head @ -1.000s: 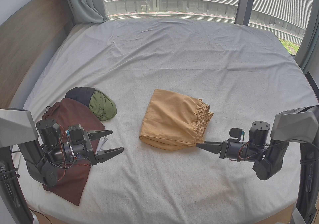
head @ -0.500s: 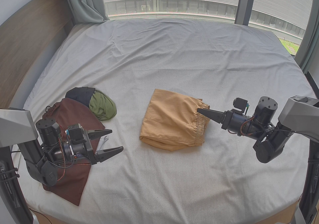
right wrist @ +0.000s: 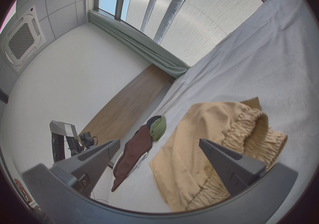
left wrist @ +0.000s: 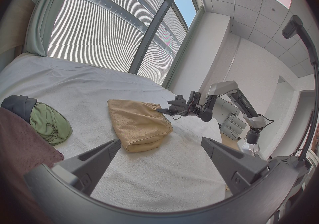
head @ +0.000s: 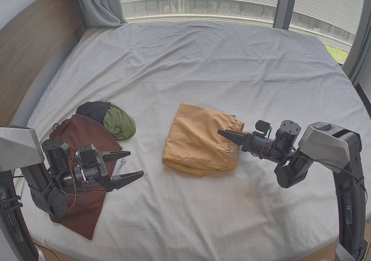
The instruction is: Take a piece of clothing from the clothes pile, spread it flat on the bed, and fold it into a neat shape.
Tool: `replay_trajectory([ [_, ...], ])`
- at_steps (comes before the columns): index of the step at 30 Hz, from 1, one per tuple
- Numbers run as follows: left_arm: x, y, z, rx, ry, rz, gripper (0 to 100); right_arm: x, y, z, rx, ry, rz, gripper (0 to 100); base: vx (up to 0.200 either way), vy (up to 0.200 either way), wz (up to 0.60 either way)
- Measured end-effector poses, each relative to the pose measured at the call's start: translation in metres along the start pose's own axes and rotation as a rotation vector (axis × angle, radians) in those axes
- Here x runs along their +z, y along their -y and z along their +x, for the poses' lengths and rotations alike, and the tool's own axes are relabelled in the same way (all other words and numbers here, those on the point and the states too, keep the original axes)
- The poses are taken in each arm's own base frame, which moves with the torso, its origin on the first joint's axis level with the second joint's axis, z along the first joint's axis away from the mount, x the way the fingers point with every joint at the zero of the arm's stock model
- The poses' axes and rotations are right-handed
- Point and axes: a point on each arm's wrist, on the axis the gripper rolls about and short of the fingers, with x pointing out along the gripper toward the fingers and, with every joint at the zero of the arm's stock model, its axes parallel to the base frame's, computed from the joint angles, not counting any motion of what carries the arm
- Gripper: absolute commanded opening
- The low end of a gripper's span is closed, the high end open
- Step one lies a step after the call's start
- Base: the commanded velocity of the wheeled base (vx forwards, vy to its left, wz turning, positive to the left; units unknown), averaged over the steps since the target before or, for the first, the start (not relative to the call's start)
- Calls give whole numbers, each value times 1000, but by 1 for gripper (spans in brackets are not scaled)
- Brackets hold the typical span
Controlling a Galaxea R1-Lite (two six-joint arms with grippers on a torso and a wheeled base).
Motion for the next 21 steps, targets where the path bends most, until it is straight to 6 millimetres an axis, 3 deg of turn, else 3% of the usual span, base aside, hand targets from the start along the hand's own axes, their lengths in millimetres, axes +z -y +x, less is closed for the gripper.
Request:
replay_trajectory([
  [11, 0, 0, 0, 0, -1, -1, 100, -33, 27, -2, -43, -37, 40, 100, 0, 0, 0],
  [16, 0, 0, 0, -1, -1, 0, 100, -35, 28, -2, -51, -36, 44, 100, 0, 0, 0],
  [21, 0, 1, 1, -4, 0, 1, 100, -23, 20, -2, -62, -6, 29, 100, 0, 0, 0],
])
